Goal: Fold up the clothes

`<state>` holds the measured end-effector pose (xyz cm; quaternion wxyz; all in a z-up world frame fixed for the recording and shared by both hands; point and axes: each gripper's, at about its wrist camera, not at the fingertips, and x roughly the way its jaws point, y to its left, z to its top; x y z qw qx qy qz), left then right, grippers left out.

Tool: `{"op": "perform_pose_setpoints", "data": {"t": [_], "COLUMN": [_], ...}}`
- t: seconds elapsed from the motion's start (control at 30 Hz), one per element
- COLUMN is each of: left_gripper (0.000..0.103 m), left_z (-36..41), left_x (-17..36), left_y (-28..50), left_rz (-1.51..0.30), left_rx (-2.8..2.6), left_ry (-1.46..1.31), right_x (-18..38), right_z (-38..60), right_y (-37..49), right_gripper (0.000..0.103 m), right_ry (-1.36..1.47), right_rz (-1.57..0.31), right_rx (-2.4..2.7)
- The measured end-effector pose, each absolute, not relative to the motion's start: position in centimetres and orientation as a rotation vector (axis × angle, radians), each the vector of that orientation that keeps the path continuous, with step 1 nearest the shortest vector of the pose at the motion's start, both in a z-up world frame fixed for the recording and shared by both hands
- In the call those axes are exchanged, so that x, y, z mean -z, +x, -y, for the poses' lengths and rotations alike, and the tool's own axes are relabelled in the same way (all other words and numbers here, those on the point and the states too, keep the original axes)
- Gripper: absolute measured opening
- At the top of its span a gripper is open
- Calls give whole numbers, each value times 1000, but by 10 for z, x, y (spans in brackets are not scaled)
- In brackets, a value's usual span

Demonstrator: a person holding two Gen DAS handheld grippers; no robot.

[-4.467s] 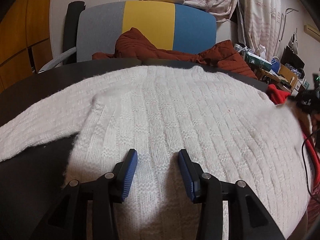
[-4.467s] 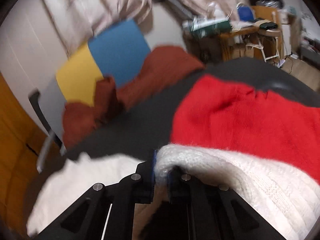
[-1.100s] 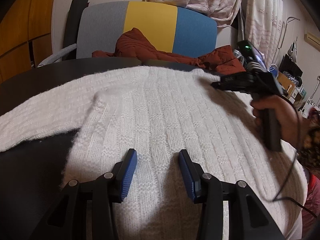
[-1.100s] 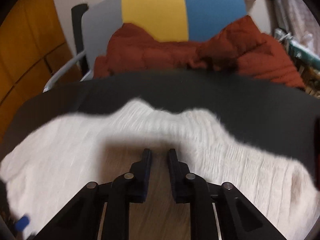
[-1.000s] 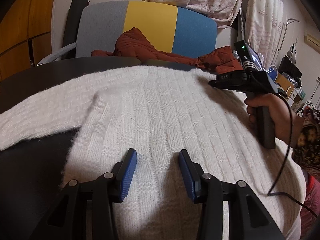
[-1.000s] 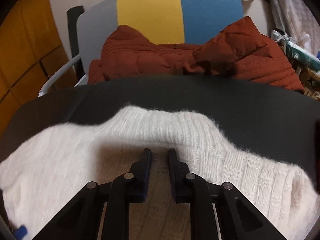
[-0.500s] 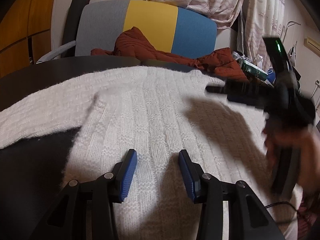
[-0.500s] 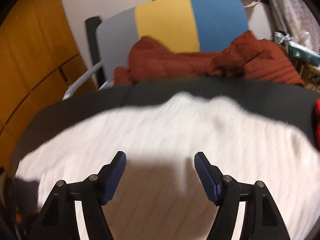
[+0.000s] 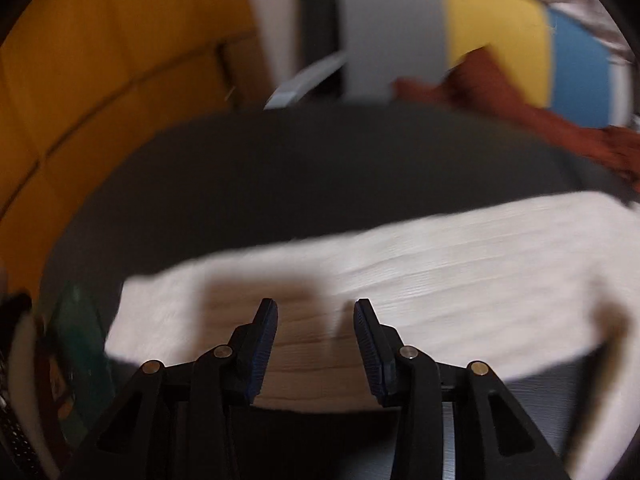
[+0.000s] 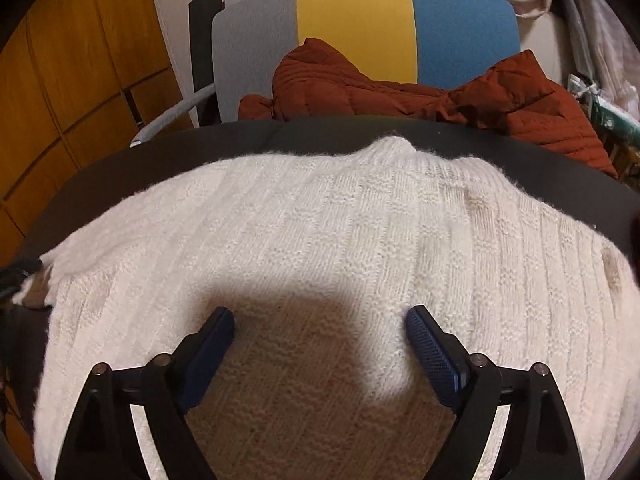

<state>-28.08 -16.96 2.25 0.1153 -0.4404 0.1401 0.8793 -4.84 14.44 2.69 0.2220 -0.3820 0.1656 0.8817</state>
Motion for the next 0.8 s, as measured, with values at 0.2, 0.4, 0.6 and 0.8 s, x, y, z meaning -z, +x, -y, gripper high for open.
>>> {"op": "perform_pose_setpoints", "data": {"t": [0.2,0.4,0.6,0.8], "left_gripper": [45,38,35,37], "left_z": [168,132,105,50], "left_x": [-16,-29,-91,-95], "left_y": [-322,-333,-242,-142], "left_rz": [-528,-698,-393,-162], "left_rx": [-2646,-2608,-2580,-2213], "left_ry": [-1226,-1244,-954,-904], "right_x": [-26,-25,-26,-50], "right_z": [-144,-144,-144,-146], "right_y": [-52,-53,-53,-21], "right_gripper": [94,96,96,96], "right_ry": [-1071,-1071,-1074,-960], "right_rz": [-442,-434,-433,-643], "right_rx": [-2443,-2447,-2447,-2425]}}
